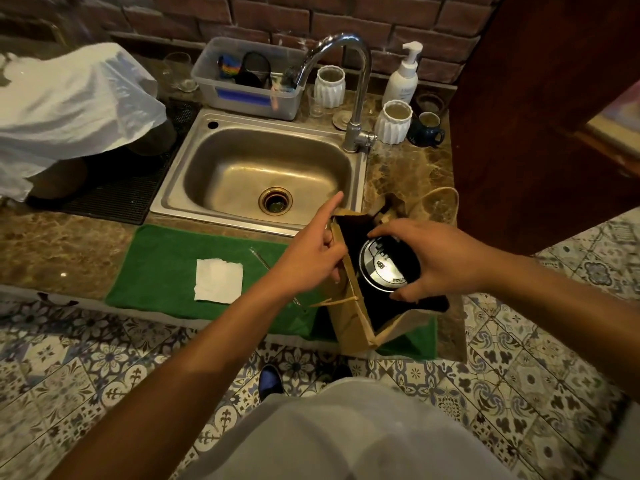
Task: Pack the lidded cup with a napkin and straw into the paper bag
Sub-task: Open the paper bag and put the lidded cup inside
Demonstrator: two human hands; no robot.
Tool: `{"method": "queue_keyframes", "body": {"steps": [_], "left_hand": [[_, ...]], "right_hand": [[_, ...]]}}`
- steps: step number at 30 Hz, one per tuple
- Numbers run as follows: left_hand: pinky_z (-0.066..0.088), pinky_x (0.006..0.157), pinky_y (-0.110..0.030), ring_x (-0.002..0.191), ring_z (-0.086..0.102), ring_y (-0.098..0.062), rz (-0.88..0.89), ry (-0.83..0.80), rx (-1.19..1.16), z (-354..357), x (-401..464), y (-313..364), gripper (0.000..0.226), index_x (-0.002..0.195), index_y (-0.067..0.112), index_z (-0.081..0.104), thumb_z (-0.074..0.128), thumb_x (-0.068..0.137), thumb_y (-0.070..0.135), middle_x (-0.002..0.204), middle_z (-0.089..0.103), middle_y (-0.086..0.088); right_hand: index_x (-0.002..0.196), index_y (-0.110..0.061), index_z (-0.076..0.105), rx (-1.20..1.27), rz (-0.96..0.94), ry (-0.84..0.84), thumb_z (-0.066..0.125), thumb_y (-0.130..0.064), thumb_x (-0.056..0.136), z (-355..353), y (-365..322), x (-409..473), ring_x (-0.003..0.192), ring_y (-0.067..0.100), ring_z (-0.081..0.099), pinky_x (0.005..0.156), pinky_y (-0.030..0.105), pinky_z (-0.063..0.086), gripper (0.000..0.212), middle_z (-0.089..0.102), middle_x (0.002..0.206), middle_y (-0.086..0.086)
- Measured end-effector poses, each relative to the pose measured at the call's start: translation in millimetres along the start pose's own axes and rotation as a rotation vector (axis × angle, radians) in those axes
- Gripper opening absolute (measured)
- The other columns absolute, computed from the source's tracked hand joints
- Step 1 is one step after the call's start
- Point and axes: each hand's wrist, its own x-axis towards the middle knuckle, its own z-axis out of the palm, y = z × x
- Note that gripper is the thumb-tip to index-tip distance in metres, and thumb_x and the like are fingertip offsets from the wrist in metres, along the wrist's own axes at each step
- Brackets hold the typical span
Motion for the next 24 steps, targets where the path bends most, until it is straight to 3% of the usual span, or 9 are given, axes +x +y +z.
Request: {"method": "queue_keyframes", "body": {"steps": [3, 6, 10, 14, 18, 21, 24], "left_hand": [[0.052, 0.057, -0.026, 0.063, 0.066, -0.017, -0.002, 0.017, 0.016, 0, -1, 0, 0.082, 0.160, 0.045, 0.015, 0.056, 0.100, 0.006, 0.079, 0.060, -0.011], [0.052, 0.054, -0.026, 0.064, 0.065, -0.021, -0.022, 0.045, 0.038, -2, -3, 0, 0.082, 0.160, 0.042, 0.015, 0.056, 0.099, 0.006, 0.080, 0.060, -0.012], [0.046, 0.048, -0.019, 0.063, 0.064, -0.021, -0.022, 0.062, 0.071, -3, -8, 5, 0.080, 0.160, 0.040, 0.016, 0.056, 0.099, 0.007, 0.089, 0.065, -0.025], [0.047, 0.052, -0.021, 0.061, 0.064, -0.018, -0.031, 0.094, 0.071, -6, -6, 2, 0.081, 0.160, 0.040, 0.016, 0.056, 0.099, 0.007, 0.078, 0.063, -0.012], [0.052, 0.059, -0.027, 0.065, 0.066, -0.022, -0.038, 0.144, 0.069, -14, -7, 1, 0.081, 0.160, 0.039, 0.016, 0.057, 0.099, 0.007, 0.076, 0.062, -0.009], [0.051, 0.055, -0.025, 0.065, 0.065, -0.023, -0.032, 0.171, 0.113, -12, -10, 3, 0.079, 0.159, 0.038, 0.018, 0.058, 0.098, 0.008, 0.075, 0.062, -0.010], [0.051, 0.055, -0.032, 0.059, 0.063, -0.021, -0.019, 0.194, 0.141, -6, -12, -1, 0.076, 0.157, 0.040, 0.023, 0.059, 0.096, 0.012, 0.072, 0.064, -0.010]], "right_hand": [[0.145, -0.024, 0.041, -0.171, -0.003, 0.065, 0.079, -0.068, 0.067, 15, -1, 13, 0.117, 0.021, 0.063, 0.090, 0.035, 0.053, 0.098, 0.061, 0.137, 0.000], [0.142, -0.020, 0.038, -0.234, 0.027, 0.058, 0.076, -0.068, 0.068, 32, -6, 31, 0.111, 0.027, 0.065, 0.085, 0.041, 0.056, 0.096, 0.062, 0.132, 0.005], [0.143, -0.019, 0.036, -0.322, 0.046, 0.015, 0.076, -0.062, 0.075, 42, -12, 49, 0.113, 0.030, 0.065, 0.083, 0.040, 0.055, 0.090, 0.061, 0.135, 0.006], [0.134, -0.022, 0.039, -0.482, 0.070, 0.011, 0.068, -0.075, 0.073, 50, -13, 61, 0.092, 0.030, 0.072, 0.064, 0.035, 0.051, 0.086, 0.071, 0.117, 0.002], [0.144, -0.022, 0.039, -0.535, 0.129, -0.018, 0.064, -0.081, 0.073, 49, -7, 66, 0.097, 0.030, 0.071, 0.067, 0.037, 0.054, 0.095, 0.071, 0.117, 0.004], [0.145, -0.020, 0.041, -0.546, 0.156, -0.030, 0.065, -0.077, 0.076, 48, -7, 63, 0.100, 0.029, 0.070, 0.064, 0.036, 0.047, 0.092, 0.068, 0.121, 0.004], [0.140, -0.018, 0.046, -0.531, 0.165, -0.007, 0.064, -0.069, 0.082, 45, -17, 57, 0.098, 0.029, 0.070, 0.062, 0.035, 0.044, 0.079, 0.068, 0.118, 0.005]]}}
